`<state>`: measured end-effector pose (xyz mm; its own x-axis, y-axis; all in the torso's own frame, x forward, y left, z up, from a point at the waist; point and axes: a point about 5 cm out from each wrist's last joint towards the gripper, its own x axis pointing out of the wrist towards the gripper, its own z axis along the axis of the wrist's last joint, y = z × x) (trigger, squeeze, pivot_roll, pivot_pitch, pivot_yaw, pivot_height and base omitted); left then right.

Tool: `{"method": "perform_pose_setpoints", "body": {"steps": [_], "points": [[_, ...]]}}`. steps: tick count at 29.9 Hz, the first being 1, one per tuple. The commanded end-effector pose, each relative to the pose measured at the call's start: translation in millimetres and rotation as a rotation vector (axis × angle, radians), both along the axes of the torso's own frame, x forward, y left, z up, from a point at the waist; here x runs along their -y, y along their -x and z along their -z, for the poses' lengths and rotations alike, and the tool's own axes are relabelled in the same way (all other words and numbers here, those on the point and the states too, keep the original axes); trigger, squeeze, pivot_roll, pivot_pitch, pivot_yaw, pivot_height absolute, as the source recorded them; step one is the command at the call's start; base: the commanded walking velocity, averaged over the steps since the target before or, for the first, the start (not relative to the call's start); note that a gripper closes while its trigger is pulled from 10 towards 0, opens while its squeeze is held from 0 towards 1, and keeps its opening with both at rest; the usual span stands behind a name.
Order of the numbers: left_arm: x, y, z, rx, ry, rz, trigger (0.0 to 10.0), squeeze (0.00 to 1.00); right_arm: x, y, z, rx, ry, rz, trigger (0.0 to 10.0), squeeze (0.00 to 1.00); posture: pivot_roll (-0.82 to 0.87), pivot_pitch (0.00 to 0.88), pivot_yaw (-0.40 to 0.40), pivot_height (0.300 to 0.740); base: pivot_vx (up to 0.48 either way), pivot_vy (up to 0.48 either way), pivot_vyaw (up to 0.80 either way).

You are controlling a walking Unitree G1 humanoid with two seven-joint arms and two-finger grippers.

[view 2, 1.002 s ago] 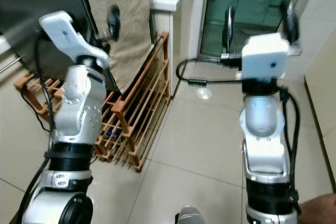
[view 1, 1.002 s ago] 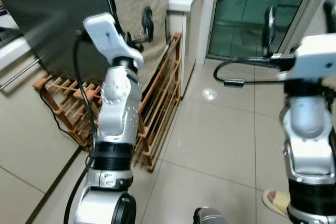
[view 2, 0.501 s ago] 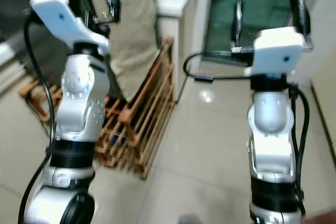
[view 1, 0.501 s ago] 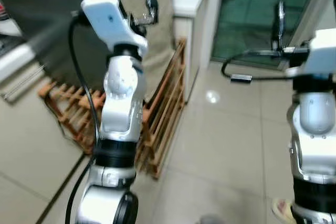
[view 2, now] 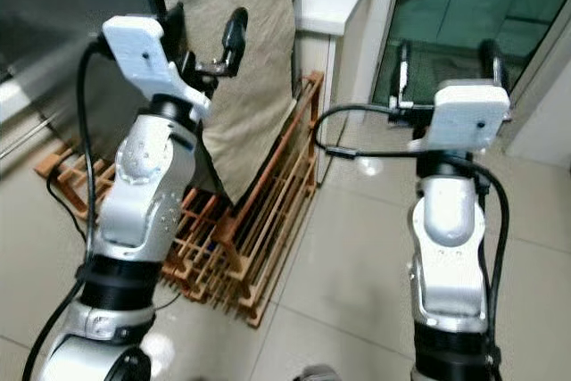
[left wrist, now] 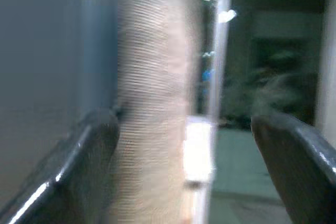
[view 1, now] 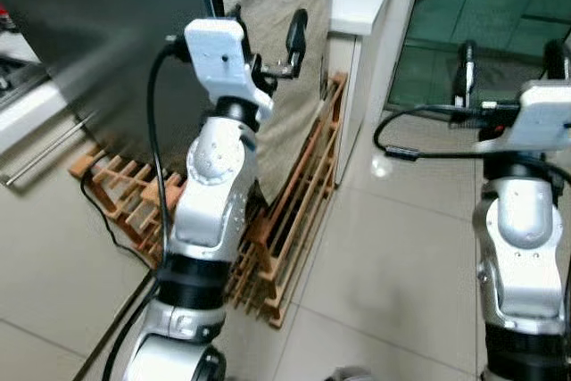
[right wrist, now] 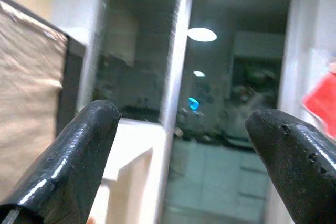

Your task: Restocking fridge

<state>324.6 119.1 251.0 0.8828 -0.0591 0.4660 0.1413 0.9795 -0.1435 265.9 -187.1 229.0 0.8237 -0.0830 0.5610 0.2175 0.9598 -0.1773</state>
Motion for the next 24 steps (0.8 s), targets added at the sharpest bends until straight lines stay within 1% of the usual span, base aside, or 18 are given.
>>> {"method": "perform_pose_setpoints", "body": {"steps": [1, 4, 5, 7, 8, 9, 12, 14, 16, 24], "points": [[-11.9, 3.1, 1, -0.027, 0.024, -0.053, 10.0, 0.0, -0.3, 4.1, -2, 0.002, -0.012, -0.004, 10.0, 0.24, -0.21, 0.095, 0.059, 0.732, 0.0, 0.0, 0.0], [-11.3, 2.7, 3, -0.046, 0.025, -0.035, 10.0, 0.0, -1.1, 4.8, 1, -0.013, -0.013, -0.008, 10.0, 0.24, -0.21, 0.112, 0.055, 0.732, 0.0, 0.0, 0.0], [-7.4, 0.4, 7, -0.085, 0.03, 0.001, 10.0, 0.0, -1.3, 4.4, 4, -0.033, -0.022, -0.012, 10.0, 0.24, -0.21, 0.127, 0.054, 0.732, 0.0, 0.0, 0.0], [-2.6, -1.9, 12, -0.132, 0.04, 0.049, 10.0, 0.0, -0.4, 4.6, 8, -0.056, -0.045, -0.012, 10.0, 0.24, -0.21, 0.152, 0.052, 0.732, 0.0, 0.0, 0.0], [-2.6, -1.9, 12, -0.132, 0.04, 0.049, 10.0, 0.0, -0.4, 4.6, 8, -0.056, -0.045, -0.012, 10.0, 0.24, -0.21, 0.152, 0.052, 0.732, 0.0, 0.0, 0.0], [2.1, -2.5, 16, -0.16, 0.038, 0.085, 10.0, 0.0, 1.4, 5.6, 12, -0.085, -0.078, -0.008, 10.0, 0.24, -0.22, 0.174, 0.053, 0.732, 0.0, 0.0, 0.0], [4.8, -2.5, 17, -0.172, 0.03, 0.104, 10.0, 0.0, 2.2, 6.1, 15, -0.098, -0.092, -0.005, 10.0, 0.24, -0.22, 0.179, 0.054, 0.732, 0.0, 0.0, 0.0], [10.5, -0.6, 20, -0.189, 0.034, 0.122, 10.0, 0.0, 6.4, 6.5, 24, -0.137, -0.119, 0.008, 10.0, 0.24, -0.22, 0.214, 0.06, 0.732, 0.0, 0.0, 0.0], [13.1, 1.0, 18, -0.192, 0.044, 0.125, 10.0, 0.0, 11.2, 7.4, 31, -0.172, -0.137, 0.026, 10.0, 0.24, -0.23, 0.223, 0.061, 0.732, 0.0, 0.0, 0.0], [17.5, 4.5, 14, -0.202, 0.06, 0.172, 10.0, 0.0, 13.4, 10.2, 35, -0.204, -0.121, 0.032, 10.0, 0.24, -0.24, 0.228, 0.052, 0.732, 0.0, 0.0, 0.0]]}}
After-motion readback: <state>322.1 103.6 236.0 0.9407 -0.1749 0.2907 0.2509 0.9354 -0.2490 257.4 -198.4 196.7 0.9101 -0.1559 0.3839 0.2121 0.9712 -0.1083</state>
